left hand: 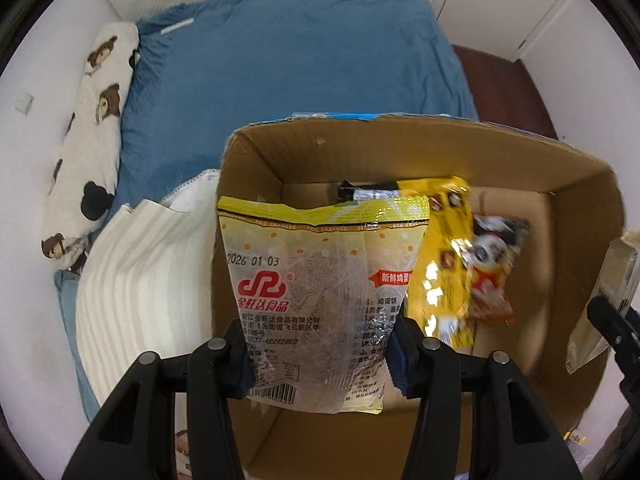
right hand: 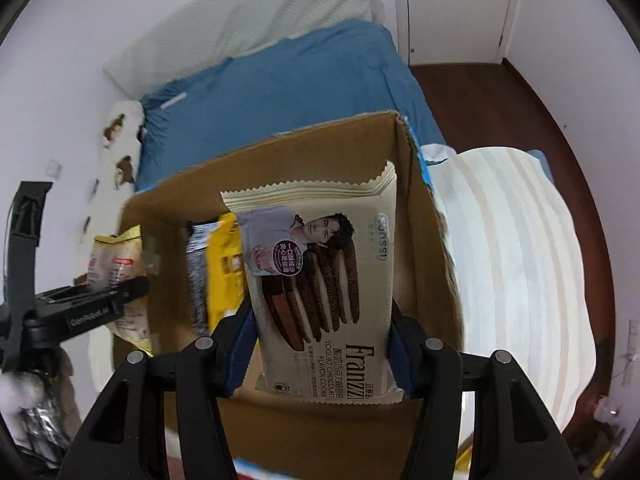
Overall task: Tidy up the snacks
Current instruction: 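Open both tools to release the two packs into the box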
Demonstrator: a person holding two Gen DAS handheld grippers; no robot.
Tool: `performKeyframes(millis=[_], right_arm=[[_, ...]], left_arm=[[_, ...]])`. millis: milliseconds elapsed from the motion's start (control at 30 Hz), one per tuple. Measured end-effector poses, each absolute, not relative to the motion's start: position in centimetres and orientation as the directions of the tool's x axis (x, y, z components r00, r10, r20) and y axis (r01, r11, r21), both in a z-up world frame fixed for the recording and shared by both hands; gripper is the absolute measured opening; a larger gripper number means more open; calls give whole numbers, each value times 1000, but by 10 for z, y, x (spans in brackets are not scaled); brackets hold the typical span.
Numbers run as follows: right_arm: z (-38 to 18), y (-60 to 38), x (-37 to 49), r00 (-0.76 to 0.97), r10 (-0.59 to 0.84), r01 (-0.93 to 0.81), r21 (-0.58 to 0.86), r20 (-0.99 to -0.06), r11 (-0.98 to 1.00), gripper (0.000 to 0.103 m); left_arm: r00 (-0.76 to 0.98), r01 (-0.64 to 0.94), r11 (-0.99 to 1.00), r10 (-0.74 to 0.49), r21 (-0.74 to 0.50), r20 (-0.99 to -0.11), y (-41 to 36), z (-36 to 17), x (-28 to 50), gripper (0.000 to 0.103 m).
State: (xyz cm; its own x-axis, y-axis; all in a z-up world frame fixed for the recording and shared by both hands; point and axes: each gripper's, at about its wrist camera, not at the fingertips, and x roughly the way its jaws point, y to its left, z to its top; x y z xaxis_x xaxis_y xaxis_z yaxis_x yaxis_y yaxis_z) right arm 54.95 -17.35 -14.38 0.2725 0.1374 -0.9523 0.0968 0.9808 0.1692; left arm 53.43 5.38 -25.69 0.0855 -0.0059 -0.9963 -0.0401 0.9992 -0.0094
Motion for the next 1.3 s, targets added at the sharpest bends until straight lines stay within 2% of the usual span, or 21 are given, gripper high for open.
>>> performKeyframes(millis=[167,200,233,267,300,333,667,1300], right_arm=[[-181,-169,582,205,113,101,135,-972,986,62],[-186,-167,588,188,96,101,116,-978,988,68],[-194,-166,593,177,77,94,95,-981,991,82],[-200,-161,599,164,56,78,69,-985,995,88],[-201,-158,601,155,53,68,64,-986,996,94],[-202,-156,602,150,52,65,63,-987,996,94],[-195,-149,600,159,75,64,86,-984,994,95],[-120,-119,484,327,96,10,105,-940,994,94]], left_arm=[[50,-52,999,7,4,-999,57,-276,557,50],[40,-52,999,7,4,-999,57,-279,560,52],[33,-53,999,9,7,-999,57,-282,563,66],[30,-52,999,11,10,-999,57,-284,564,78],[33,-54,998,12,10,-999,57,-285,567,83],[42,-54,999,6,4,-999,57,-285,569,86],[83,-50,998,-31,-35,-996,51,-269,556,86],[310,-30,994,-91,-105,-946,43,-176,434,86]])
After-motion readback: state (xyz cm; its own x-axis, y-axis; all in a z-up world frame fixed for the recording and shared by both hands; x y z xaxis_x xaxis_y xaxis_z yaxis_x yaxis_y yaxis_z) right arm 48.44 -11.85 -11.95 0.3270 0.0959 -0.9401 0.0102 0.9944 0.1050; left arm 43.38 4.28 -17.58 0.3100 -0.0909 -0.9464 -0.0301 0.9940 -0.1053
